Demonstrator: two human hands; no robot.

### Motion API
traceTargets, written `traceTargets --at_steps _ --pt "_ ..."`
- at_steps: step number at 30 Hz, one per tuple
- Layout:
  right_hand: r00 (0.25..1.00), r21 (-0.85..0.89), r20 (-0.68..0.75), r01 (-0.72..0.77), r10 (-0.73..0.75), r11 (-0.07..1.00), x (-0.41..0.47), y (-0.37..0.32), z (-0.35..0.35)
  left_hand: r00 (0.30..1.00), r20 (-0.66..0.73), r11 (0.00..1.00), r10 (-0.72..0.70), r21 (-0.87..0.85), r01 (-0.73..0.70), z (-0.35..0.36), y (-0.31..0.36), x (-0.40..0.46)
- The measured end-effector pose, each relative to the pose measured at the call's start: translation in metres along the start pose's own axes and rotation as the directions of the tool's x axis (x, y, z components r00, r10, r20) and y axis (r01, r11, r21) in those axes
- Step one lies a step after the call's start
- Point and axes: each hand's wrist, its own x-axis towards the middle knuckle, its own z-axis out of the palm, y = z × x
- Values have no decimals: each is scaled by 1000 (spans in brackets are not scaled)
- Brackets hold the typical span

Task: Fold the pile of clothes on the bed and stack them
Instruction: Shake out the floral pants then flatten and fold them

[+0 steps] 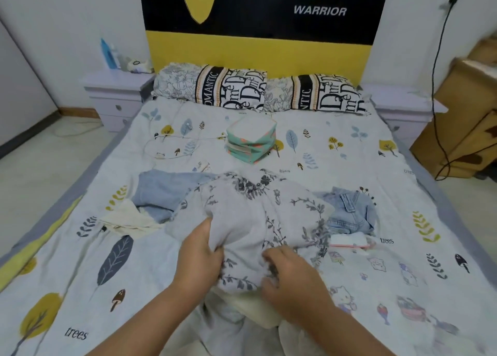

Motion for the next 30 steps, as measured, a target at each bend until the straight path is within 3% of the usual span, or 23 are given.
traceTargets --at_steps 3,6,8,10,13,15,17,23,25,26,28,30 --pt "960 253 -190 -154 205 955 -9 -17 -32 990 11 988 143 54 -143 -30 24 -25" --pt "867 552 -81 -371 491 747 -2 -29 -70 967 22 966 252 55 -253 -58 51 -45" --pt "839 643 20 -427 543 635 0 -39 -87 951 37 950 308 40 -309 -75 71 -55" --pt "842 747 179 -453 510 486 -1 -55 -97 925 63 925 376 37 -378 -88 89 -66" --pt "818 846 508 -533 271 22 -7 -81 -113 858 164 860 487 78 -504 -103 110 -80" --pt "823 832 554 -542 128 -116 -15 -95 -127 813 233 819 533 98 -565 -110 123 -88" --pt "859 858 508 -499 64 -118 -26 -100 -134 786 278 797 553 99 -596 -117 136 -94" --pt "944 910 244 -302 222 285 -59 -109 -167 757 430 818 492 70 -571 -139 171 -118" --pt "952 908 173 -254 253 333 -72 -110 -183 779 470 854 416 91 -512 -152 174 -134" --pt "954 916 148 -231 261 328 -81 -110 -192 818 406 880 407 66 -470 -160 176 -143" --pt "956 935 117 -197 270 294 -98 -107 -211 930 93 935 355 -58 -351 -177 183 -152" --pt "957 949 114 -184 265 256 -115 -103 -229 974 -156 967 166 -166 -191 -190 192 -148"
